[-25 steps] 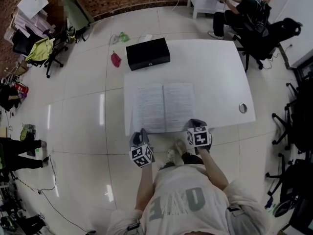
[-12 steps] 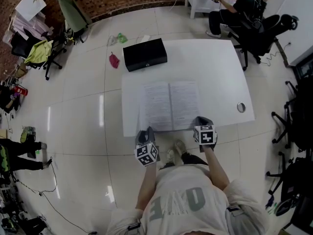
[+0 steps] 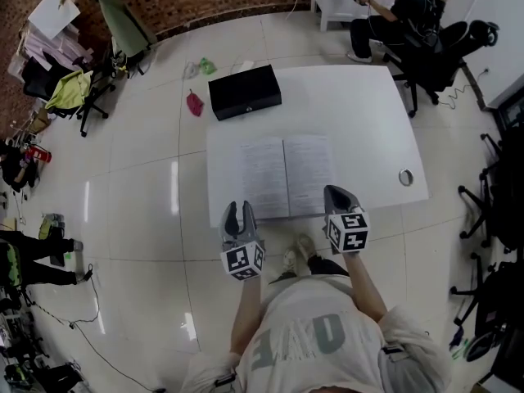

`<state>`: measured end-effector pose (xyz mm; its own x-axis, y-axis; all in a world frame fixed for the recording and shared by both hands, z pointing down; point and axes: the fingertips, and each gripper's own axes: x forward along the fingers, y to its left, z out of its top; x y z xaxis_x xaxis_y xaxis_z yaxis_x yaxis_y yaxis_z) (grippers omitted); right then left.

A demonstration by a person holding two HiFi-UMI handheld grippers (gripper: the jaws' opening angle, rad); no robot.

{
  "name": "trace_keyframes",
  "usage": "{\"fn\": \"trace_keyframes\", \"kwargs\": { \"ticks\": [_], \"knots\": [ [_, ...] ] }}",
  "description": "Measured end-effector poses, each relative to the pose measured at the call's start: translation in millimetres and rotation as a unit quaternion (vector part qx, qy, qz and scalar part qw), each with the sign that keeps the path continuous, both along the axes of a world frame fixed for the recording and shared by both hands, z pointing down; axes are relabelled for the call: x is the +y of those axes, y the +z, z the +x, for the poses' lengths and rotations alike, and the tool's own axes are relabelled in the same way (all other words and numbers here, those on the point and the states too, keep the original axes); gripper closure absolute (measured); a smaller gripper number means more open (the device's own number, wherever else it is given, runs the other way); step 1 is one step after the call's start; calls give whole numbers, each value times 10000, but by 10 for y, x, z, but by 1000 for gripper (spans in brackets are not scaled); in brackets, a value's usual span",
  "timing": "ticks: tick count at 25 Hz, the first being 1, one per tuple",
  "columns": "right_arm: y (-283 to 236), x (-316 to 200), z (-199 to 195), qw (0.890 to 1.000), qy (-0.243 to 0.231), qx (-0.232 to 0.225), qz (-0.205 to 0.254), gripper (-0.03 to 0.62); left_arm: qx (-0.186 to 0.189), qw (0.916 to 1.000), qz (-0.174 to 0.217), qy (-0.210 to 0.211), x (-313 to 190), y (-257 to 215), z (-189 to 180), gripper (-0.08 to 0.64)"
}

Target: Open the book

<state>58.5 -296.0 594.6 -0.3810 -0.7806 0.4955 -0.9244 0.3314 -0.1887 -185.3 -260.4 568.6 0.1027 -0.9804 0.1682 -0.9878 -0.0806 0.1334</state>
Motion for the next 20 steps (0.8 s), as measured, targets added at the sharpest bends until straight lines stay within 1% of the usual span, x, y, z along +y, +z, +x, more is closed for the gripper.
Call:
{"fn": "trace_keyframes", "kwargs": {
  "ticks": [2,4,7,10,13,17,20],
  "knots": [
    [-109,32,-22,9999,38,-117,82,588,58,9987,385,326,-34,-284,94,540],
    [-214,80,-56,9994,115,-295,140,588,168,9964,690,471,-49,-525,114,543],
    [-372,200,-131,9982,212,-487,281,588,251,9941,911,526,-2,-731,74,543],
    [-525,421,-149,9968,282,-624,413,588,133,9929,935,719,113,-777,130,543],
    [-648,772,-130,9963,306,-592,544,588,123,9906,981,945,274,-749,218,543],
    [-746,1137,-258,9956,224,-569,708,588,229,9895,1026,994,505,-746,204,543],
    [-803,1409,-292,9947,133,-631,796,588,221,9883,1121,1010,807,-851,332,543]
  ]
}}
